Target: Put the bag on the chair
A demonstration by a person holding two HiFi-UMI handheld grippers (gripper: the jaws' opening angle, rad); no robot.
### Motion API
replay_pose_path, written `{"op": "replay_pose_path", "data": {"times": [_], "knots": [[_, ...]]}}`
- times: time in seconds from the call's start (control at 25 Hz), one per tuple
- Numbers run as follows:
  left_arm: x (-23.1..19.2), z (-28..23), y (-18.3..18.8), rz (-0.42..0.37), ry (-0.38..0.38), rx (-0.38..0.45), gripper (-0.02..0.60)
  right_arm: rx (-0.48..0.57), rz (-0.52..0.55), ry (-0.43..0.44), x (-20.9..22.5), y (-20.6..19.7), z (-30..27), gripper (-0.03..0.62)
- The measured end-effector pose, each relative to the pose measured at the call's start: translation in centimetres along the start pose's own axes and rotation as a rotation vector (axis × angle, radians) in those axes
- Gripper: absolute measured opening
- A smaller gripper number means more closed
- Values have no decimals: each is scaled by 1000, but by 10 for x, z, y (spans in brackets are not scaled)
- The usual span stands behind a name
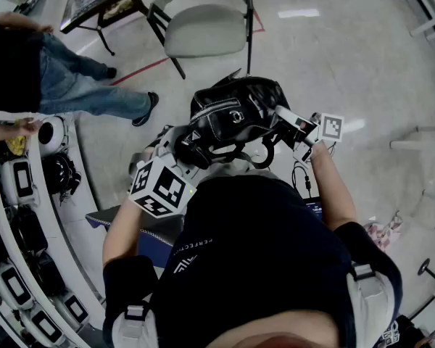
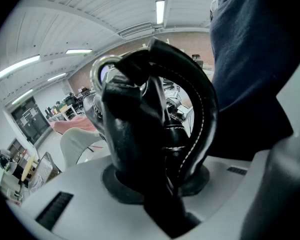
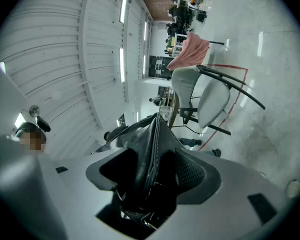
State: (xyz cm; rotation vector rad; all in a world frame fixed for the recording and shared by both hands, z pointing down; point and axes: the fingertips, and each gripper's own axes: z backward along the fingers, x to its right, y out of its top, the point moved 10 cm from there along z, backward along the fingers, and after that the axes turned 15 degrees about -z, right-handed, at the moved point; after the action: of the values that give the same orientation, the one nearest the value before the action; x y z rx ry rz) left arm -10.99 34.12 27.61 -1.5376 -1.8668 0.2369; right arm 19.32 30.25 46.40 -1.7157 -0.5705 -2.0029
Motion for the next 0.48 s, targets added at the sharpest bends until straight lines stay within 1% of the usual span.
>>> {"op": "replay_pose_path", "data": {"times": [0.24,0.48], "knots": [[10,-7,3,23,21,3,121,-15,17,-16,0,0,12,307],[12,-5,14,8,26,4,121,-13,18,-12,-9,-3,20,307]]}}
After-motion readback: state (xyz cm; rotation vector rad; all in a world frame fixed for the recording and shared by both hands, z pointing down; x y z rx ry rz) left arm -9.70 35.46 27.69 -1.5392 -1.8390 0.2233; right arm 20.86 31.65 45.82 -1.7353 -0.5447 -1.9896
